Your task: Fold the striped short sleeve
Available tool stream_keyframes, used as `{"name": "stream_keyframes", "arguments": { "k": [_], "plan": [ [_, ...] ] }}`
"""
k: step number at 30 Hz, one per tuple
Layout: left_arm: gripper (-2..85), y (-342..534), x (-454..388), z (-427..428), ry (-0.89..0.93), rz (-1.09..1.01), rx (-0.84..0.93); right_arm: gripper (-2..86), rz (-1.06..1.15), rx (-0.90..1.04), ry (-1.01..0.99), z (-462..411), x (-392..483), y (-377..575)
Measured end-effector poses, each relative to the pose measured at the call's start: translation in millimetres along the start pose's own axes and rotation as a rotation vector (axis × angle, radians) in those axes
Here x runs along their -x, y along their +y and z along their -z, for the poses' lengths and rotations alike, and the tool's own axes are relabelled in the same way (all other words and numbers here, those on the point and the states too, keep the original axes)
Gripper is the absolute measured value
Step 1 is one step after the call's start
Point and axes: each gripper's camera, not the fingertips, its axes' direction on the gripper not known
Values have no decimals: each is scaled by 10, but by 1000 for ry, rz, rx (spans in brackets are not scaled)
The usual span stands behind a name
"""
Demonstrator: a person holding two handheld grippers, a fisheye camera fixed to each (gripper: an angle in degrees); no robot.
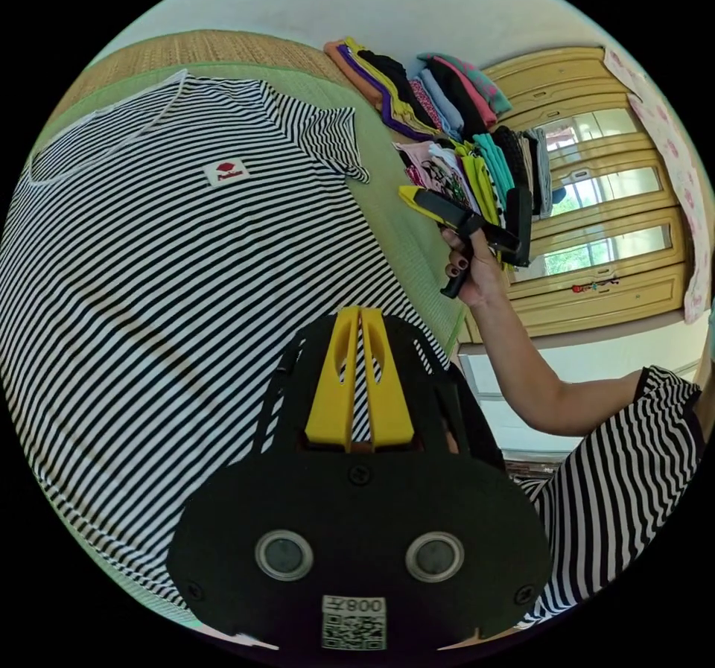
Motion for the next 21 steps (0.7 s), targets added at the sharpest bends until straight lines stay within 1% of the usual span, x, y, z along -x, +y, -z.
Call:
{"name": "stream_keyframes", "arguments": {
  "k": [3,9,12,17,21],
  "plan": [
    [2,-281,-138,-57,-1,-19,4,82,12,-18,26,-97,0,-107],
    [5,-793,-398,-74,-24,-44,-6,82,61,44,77,-428,80,-212],
    [6,-1071,-543,-60,-42,-66,-14,76,66,34,104,-450,106,-226],
    [13,-1608,-831,-37,-81,-127,-34,53,72,54,86,-473,72,-334],
    [25,-2153,-1116,-78,-146,-191,-36,38,70,52,63,-456,6,-377]
  ]
}}
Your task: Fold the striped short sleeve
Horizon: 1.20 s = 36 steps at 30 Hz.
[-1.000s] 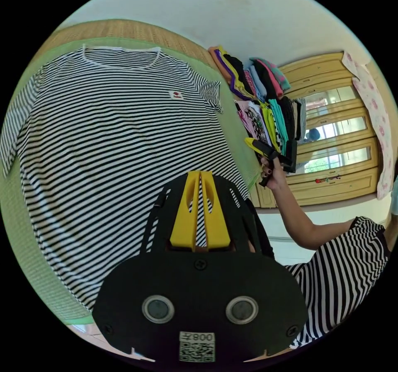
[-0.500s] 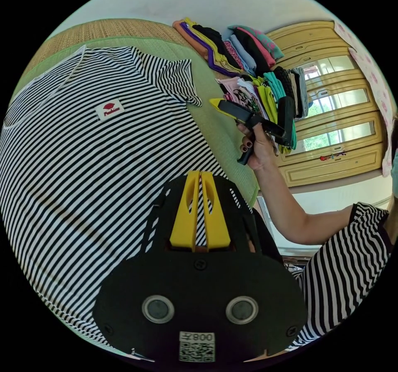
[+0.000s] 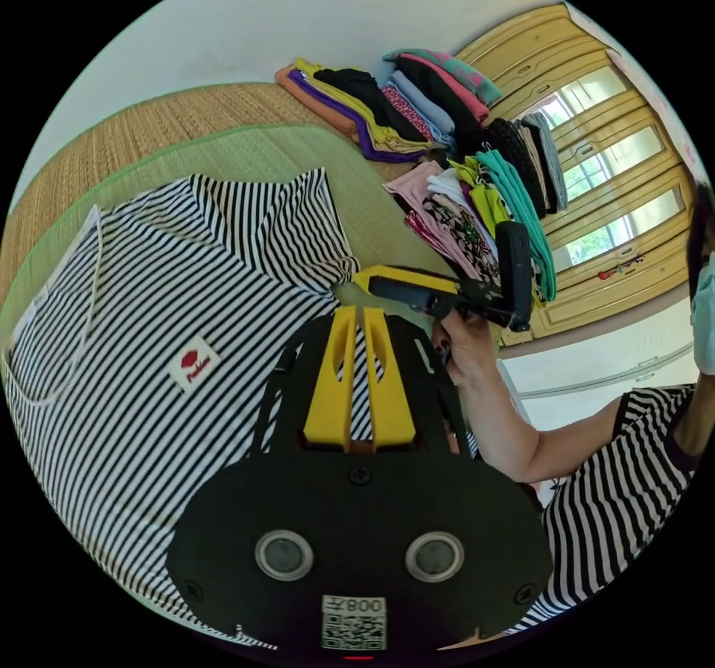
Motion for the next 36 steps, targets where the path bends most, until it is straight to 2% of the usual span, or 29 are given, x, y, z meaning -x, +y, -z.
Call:
{"name": "stream_keyframes", "arguments": {
  "k": [10,17,22,26,36],
  "plan": [
    [69,-1366,-449,-403,-195,-103,97,24,-36,3,-173,72,-396,-110],
    [68,-1661,-607,-613,-303,-99,162,22,-38,14,-231,99,-569,-206],
    [28,-1732,-762,-578,-411,-146,169,23,-54,11,-272,125,-705,-258],
    [13,-1725,-745,-455,-385,-128,136,22,-59,10,-291,155,-790,-298],
    [6,-1198,-249,601,-129,99,-187,21,32,-82,-440,344,-637,-436]
  ]
}}
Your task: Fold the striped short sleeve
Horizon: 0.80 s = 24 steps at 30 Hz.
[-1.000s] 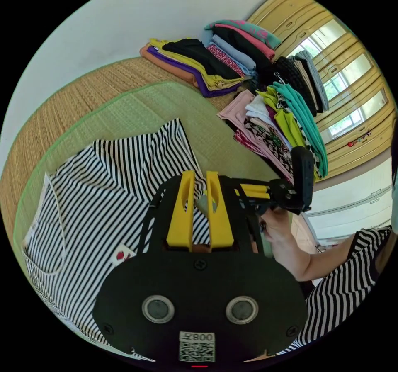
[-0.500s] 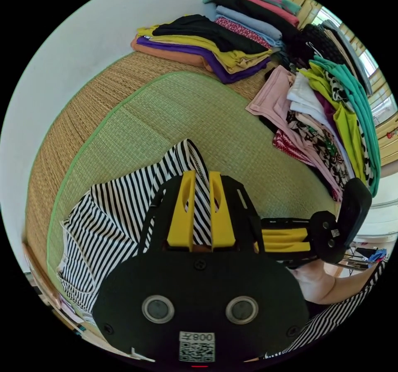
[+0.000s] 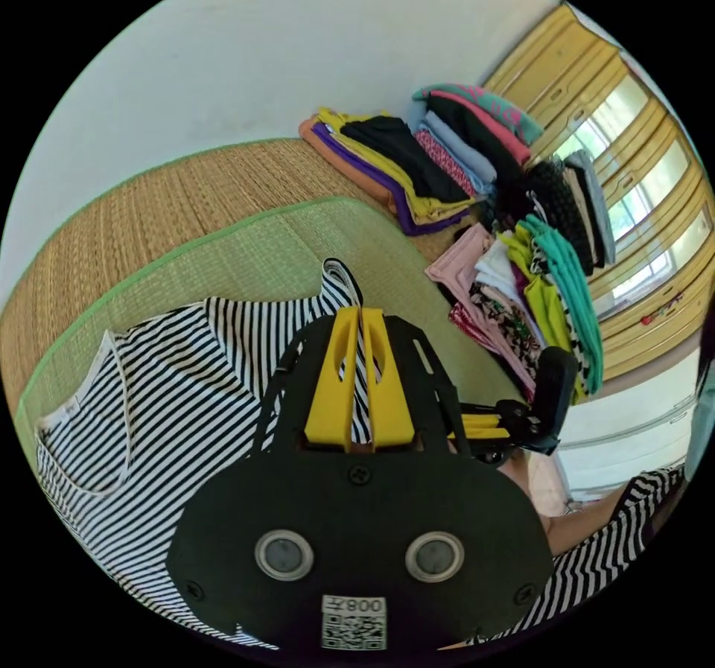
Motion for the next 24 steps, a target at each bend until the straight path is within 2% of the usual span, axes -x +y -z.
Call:
{"name": "stream_keyframes", "arguments": {
  "k": [9,13,21,24],
  "plan": [
    [6,595,809,517,-5,208,-69,22,120,147,12,-494,378,-150],
    [6,776,967,533,-50,226,-42,21,146,224,74,-646,435,-209],
    [7,959,1186,625,-159,247,2,8,158,321,57,-886,451,-280],
    [8,1026,1289,689,-137,271,1,3,175,364,39,-983,480,-294]
  ]
}}
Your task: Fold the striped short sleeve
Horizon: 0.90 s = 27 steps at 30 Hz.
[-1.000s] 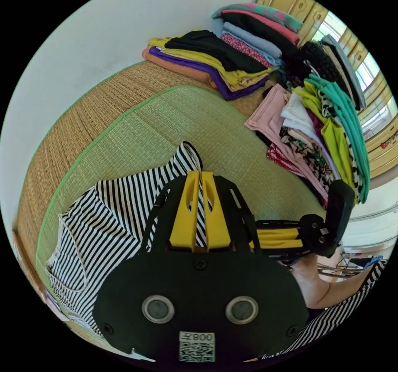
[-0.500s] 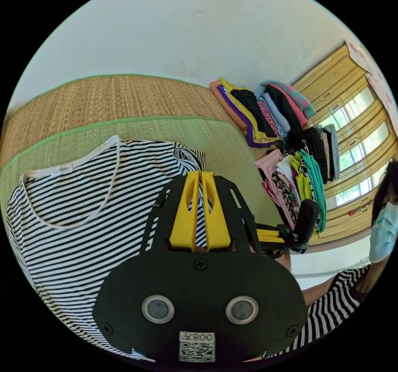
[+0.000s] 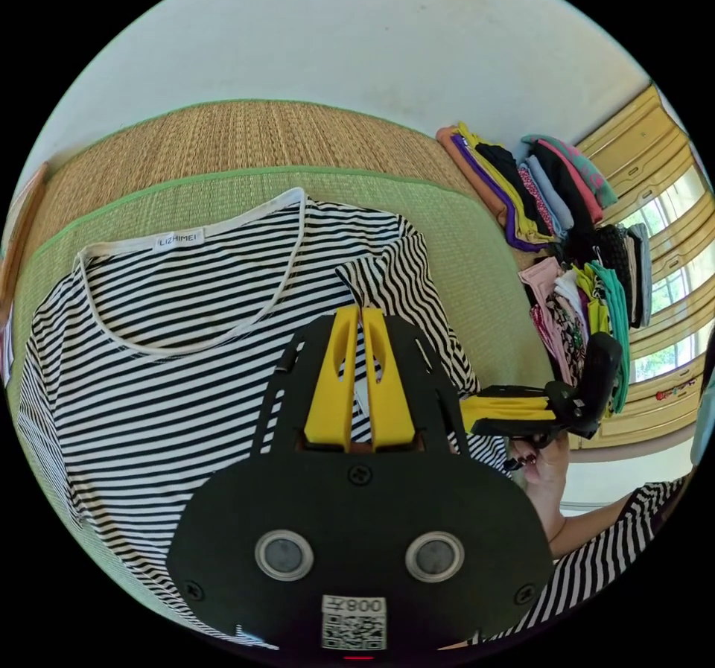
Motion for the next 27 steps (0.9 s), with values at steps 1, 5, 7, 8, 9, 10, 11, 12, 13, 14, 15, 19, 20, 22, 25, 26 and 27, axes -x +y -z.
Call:
{"name": "stream_keyframes", "arguments": {
  "k": [1,5,7,8,9,10,11,12,13,14,15,19,20,22,25,26,27],
  "plan": [
    [9,17,25,47,1,1,-16,2,8,3,0,-4,16,-15],
    [11,48,50,177,-1,-12,-49,1,22,-56,22,121,85,-35],
    [12,60,44,250,-9,-22,-71,1,12,-99,46,199,96,-29],
    [12,62,37,268,-8,-27,-79,1,2,-118,60,231,92,-27],
    [13,62,11,303,-15,-42,-94,1,-4,-126,70,243,90,-26],
    [13,58,-19,333,-34,-55,-105,1,-17,-141,99,260,87,-24],
    [13,56,-32,344,-42,-61,-110,1,-32,-150,131,265,84,-28],
    [14,53,-44,359,-55,-67,-110,1,-37,-150,145,258,84,-34],
    [15,57,-35,376,-71,-61,-111,0,-42,-135,172,226,87,-56],
    [16,61,-22,383,-77,-54,-111,0,-46,-110,205,171,90,-83],
    [18,63,14,372,-75,-44,-92,0,-49,-95,221,136,90,-98],
    [35,50,88,315,-88,-60,-8,0,-44,-52,261,10,125,-167],
    [39,46,97,323,-95,-58,-9,0,-44,-51,260,3,129,-176],
    [42,37,142,415,-102,-41,-62,0,-49,-53,252,6,123,-183],
    [31,-42,63,470,-48,-97,-112,0,-54,-55,245,7,125,-193],
    [28,-76,30,445,-41,-114,-103,0,-54,-54,247,5,133,-198],
    [24,-156,-48,363,-31,-150,-73,0,-54,-54,249,3,137,-200]
  ]
}}
